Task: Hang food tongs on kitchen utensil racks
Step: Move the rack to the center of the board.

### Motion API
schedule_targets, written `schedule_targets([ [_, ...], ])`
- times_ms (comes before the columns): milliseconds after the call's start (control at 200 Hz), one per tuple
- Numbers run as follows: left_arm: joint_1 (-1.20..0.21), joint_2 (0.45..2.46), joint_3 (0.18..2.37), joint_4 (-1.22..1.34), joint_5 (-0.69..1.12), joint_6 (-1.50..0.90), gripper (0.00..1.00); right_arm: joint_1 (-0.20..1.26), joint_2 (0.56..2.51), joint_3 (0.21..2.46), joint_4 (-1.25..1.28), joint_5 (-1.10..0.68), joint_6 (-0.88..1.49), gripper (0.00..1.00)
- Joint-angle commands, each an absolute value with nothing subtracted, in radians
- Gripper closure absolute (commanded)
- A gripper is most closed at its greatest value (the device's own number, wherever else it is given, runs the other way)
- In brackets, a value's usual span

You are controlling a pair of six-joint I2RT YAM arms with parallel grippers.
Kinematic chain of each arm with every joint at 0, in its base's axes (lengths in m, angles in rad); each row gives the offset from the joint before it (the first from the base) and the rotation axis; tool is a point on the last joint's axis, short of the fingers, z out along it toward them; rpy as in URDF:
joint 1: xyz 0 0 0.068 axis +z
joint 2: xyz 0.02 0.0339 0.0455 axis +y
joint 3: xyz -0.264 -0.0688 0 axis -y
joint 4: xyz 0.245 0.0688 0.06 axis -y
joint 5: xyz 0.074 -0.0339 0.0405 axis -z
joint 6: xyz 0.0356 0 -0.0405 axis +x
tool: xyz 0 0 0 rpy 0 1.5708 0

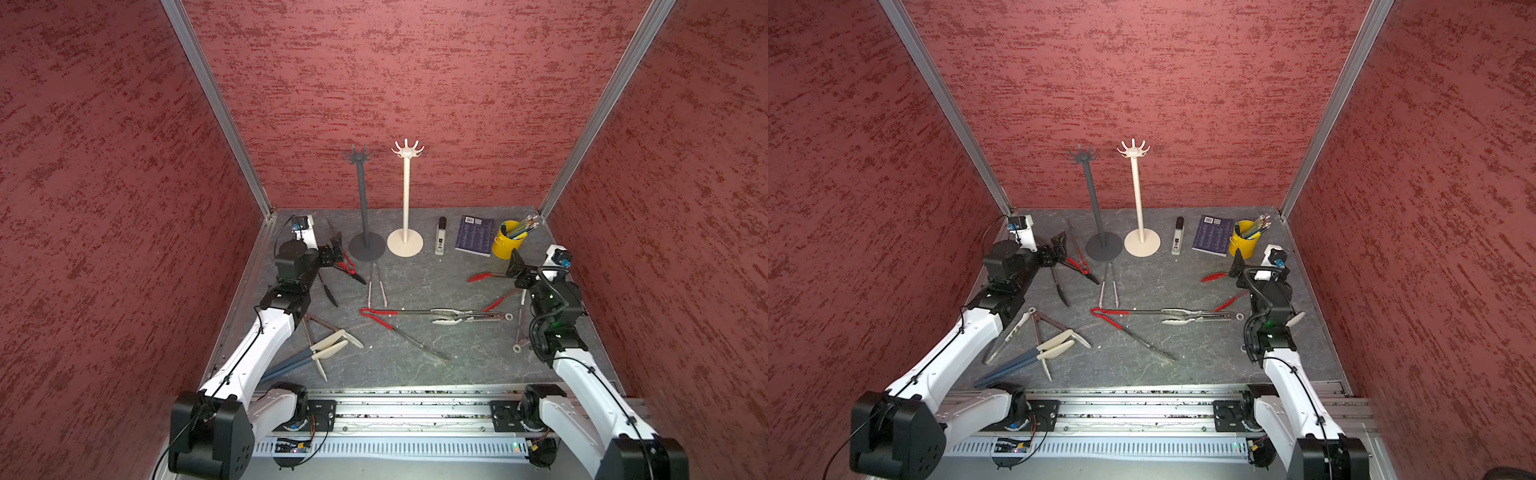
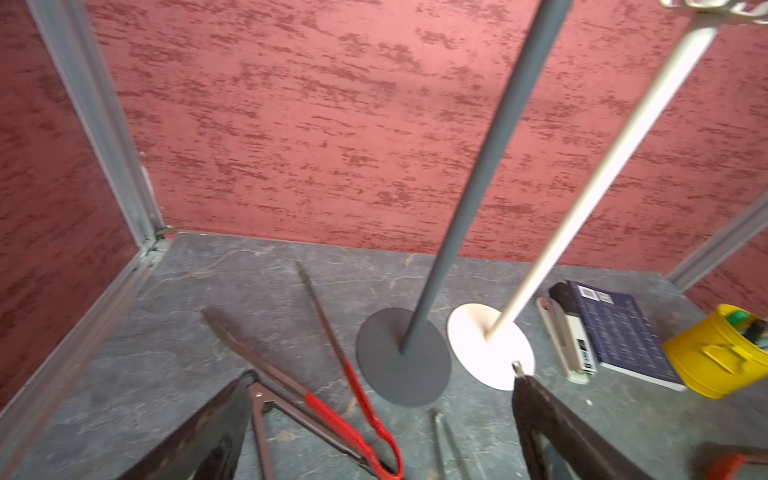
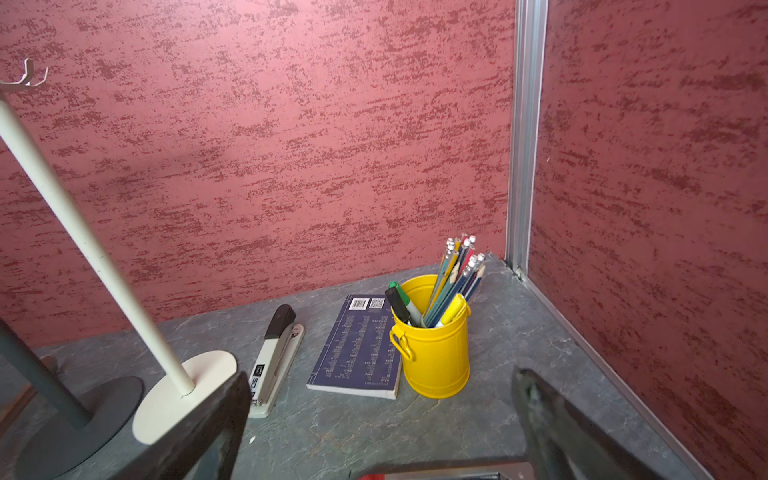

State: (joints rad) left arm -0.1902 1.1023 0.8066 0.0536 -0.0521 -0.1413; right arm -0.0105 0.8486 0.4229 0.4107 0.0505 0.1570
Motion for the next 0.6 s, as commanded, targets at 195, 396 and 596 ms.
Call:
schedule_targets([
  [195, -0.247, 1.13, 0.958, -0.292, 0.01, -0.276, 0.0, 0.017, 0.927, 0.571, 0.126, -0.055, 0.245, 0.0],
  [396, -0.264, 1.2, 1.043, -0.398, 0.049, -0.299, 0.0, 0.144, 1.125, 0.72, 0.169, -0.04, 0.286, 0.0],
  [596, -0.262, 1.189, 1.027, -0.368, 0.087, -0.304, 0.0, 0.309, 1.348, 0.929, 0.182, 0.038, 0.294, 0.0],
])
